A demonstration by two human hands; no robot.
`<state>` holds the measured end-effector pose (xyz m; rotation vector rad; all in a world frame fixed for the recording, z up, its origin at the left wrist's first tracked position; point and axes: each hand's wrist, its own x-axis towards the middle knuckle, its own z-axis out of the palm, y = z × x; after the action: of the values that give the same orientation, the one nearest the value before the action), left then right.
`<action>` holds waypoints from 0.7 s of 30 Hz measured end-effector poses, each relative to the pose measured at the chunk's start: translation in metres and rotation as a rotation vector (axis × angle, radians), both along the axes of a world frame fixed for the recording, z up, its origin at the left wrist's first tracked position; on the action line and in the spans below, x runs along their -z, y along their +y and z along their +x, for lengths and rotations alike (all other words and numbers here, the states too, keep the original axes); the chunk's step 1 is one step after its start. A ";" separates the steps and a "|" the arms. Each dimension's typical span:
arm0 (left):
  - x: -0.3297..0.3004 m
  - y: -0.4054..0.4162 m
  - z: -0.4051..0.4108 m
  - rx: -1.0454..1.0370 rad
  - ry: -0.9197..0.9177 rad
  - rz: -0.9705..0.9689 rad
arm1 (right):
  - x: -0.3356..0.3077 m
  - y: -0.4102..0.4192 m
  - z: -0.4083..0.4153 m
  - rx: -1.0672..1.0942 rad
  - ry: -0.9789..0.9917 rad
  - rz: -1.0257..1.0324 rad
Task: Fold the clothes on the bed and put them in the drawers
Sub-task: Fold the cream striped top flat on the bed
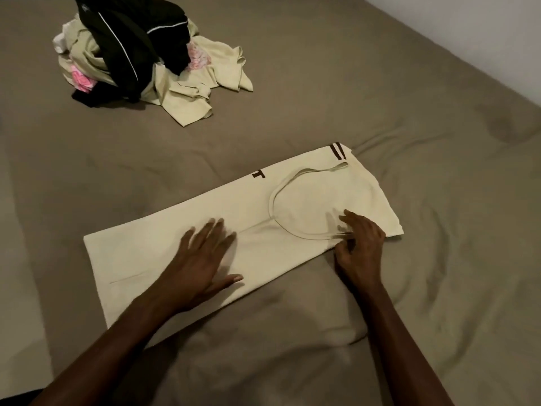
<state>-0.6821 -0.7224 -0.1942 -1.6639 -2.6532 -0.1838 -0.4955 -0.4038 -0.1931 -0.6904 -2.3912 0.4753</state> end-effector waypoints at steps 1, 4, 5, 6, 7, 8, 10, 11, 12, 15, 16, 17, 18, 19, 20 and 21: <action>-0.002 0.021 0.005 0.041 -0.007 0.030 | 0.000 0.009 0.009 0.022 -0.002 -0.006; -0.005 0.078 0.020 0.142 -0.030 0.189 | 0.002 0.033 0.040 0.122 -0.133 0.053; -0.006 0.097 0.027 0.162 -0.050 0.249 | 0.006 0.044 0.051 0.180 -0.172 0.074; -0.006 0.112 0.031 0.169 -0.066 0.295 | 0.009 0.052 0.057 0.235 -0.193 0.069; -0.005 0.130 0.037 0.175 -0.075 0.321 | 0.013 0.063 0.062 0.285 -0.185 0.053; -0.004 0.145 0.041 0.185 -0.074 0.334 | 0.013 0.071 0.063 0.323 -0.162 0.020; 0.000 0.171 0.048 0.208 -0.080 0.349 | 0.013 0.087 0.059 0.323 -0.051 -0.111; 0.002 0.182 0.050 0.210 -0.095 0.357 | 0.015 0.095 0.056 0.303 0.008 -0.178; 0.005 0.191 0.052 0.199 -0.120 0.362 | 0.013 0.100 0.052 0.275 0.044 -0.231; 0.009 0.207 0.051 0.110 -0.201 0.362 | -0.001 0.111 0.034 0.150 0.188 -0.488; 0.010 0.210 0.049 0.079 -0.202 0.355 | -0.008 0.113 0.029 0.117 0.215 -0.588; 0.010 0.214 0.046 0.050 -0.196 0.344 | -0.014 0.119 0.022 0.097 0.235 -0.644; 0.010 0.216 0.044 0.028 -0.200 0.335 | -0.019 0.123 0.016 0.087 0.235 -0.640; 0.008 0.217 0.042 0.011 -0.220 0.333 | -0.022 0.130 0.010 0.080 0.239 -0.653; 0.007 0.220 0.040 -0.001 -0.255 0.335 | -0.022 0.138 0.005 0.083 0.252 -0.699; 0.005 0.221 0.040 -0.013 -0.297 0.341 | -0.022 0.146 -0.001 0.095 0.272 -0.779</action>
<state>-0.6422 -0.5011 -0.1997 -1.6117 -2.6239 -0.8926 -0.4968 -0.2579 -0.1708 -0.9781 -1.8685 1.3918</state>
